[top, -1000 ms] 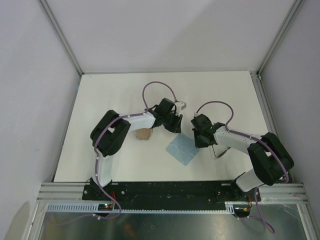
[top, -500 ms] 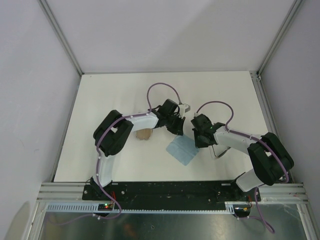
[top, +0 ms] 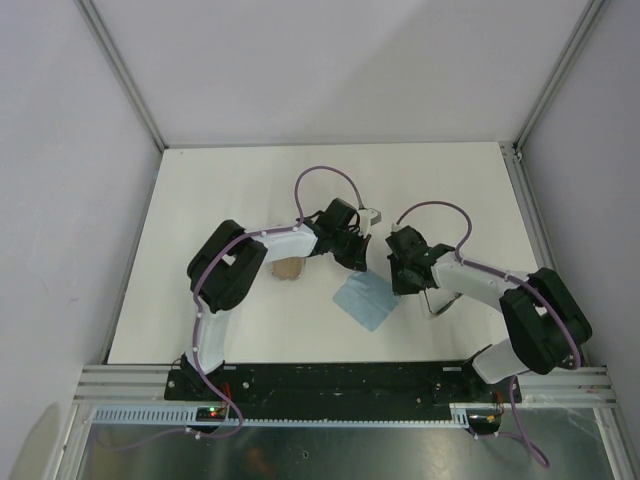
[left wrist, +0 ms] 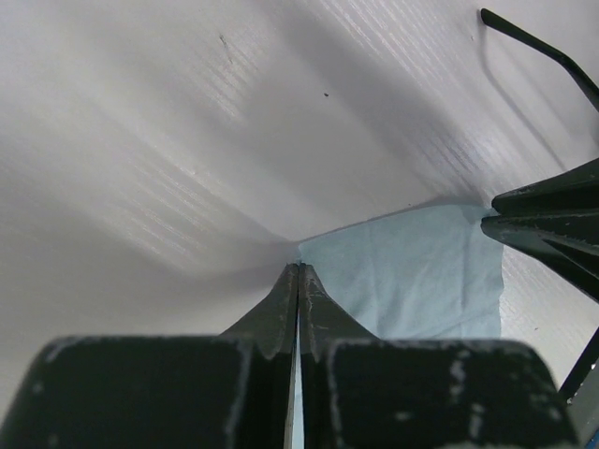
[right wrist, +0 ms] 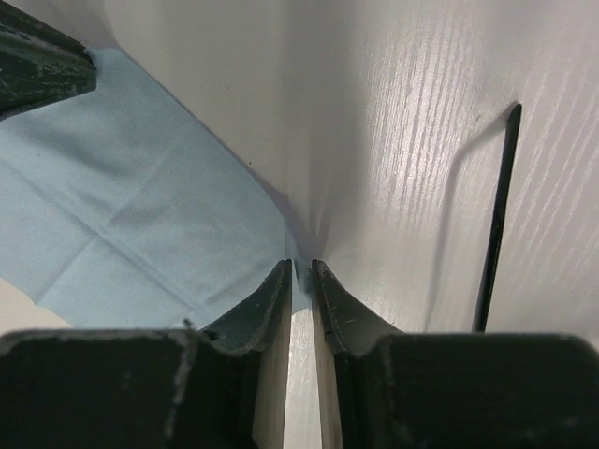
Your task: Organize the sunglasses
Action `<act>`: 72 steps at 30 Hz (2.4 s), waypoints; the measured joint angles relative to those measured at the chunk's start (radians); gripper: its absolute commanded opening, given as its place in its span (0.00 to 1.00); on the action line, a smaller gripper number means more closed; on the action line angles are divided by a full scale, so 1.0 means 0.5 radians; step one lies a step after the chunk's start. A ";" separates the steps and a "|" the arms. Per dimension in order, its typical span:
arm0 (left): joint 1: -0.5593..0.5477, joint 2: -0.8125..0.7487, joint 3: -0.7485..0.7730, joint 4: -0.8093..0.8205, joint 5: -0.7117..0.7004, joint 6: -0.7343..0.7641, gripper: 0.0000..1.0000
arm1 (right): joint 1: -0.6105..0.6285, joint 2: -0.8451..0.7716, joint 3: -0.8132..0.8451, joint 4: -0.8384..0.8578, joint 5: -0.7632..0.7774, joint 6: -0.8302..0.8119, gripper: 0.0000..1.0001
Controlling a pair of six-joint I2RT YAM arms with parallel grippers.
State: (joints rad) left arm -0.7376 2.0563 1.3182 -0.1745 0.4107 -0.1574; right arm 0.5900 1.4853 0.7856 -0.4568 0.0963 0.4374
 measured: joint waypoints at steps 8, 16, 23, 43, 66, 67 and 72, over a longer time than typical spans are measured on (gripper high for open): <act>-0.002 -0.005 -0.003 0.002 -0.014 -0.001 0.00 | -0.047 -0.036 0.000 -0.006 -0.029 -0.016 0.24; -0.002 -0.006 -0.007 0.008 -0.014 -0.001 0.00 | -0.060 -0.012 0.000 -0.007 -0.027 -0.026 0.26; -0.002 -0.006 -0.008 0.008 -0.014 -0.001 0.00 | -0.048 0.029 0.002 -0.003 -0.011 -0.037 0.14; 0.001 0.025 0.075 -0.002 -0.206 -0.054 0.00 | -0.199 0.077 0.125 -0.008 -0.052 -0.146 0.00; 0.020 -0.156 -0.195 0.118 -0.308 -0.068 0.00 | -0.120 0.050 0.249 -0.148 -0.059 -0.204 0.00; 0.017 -0.170 -0.214 0.120 -0.312 -0.068 0.00 | -0.109 0.037 0.249 -0.153 -0.059 -0.204 0.00; -0.001 -0.219 -0.271 0.122 -0.345 -0.066 0.00 | -0.063 -0.014 0.249 -0.177 -0.058 -0.197 0.00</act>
State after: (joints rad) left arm -0.7380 1.9469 1.1828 -0.1135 0.2382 -0.1905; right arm 0.5587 1.4784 0.9104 -0.5453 0.0673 0.3389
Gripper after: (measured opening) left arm 0.005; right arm 0.009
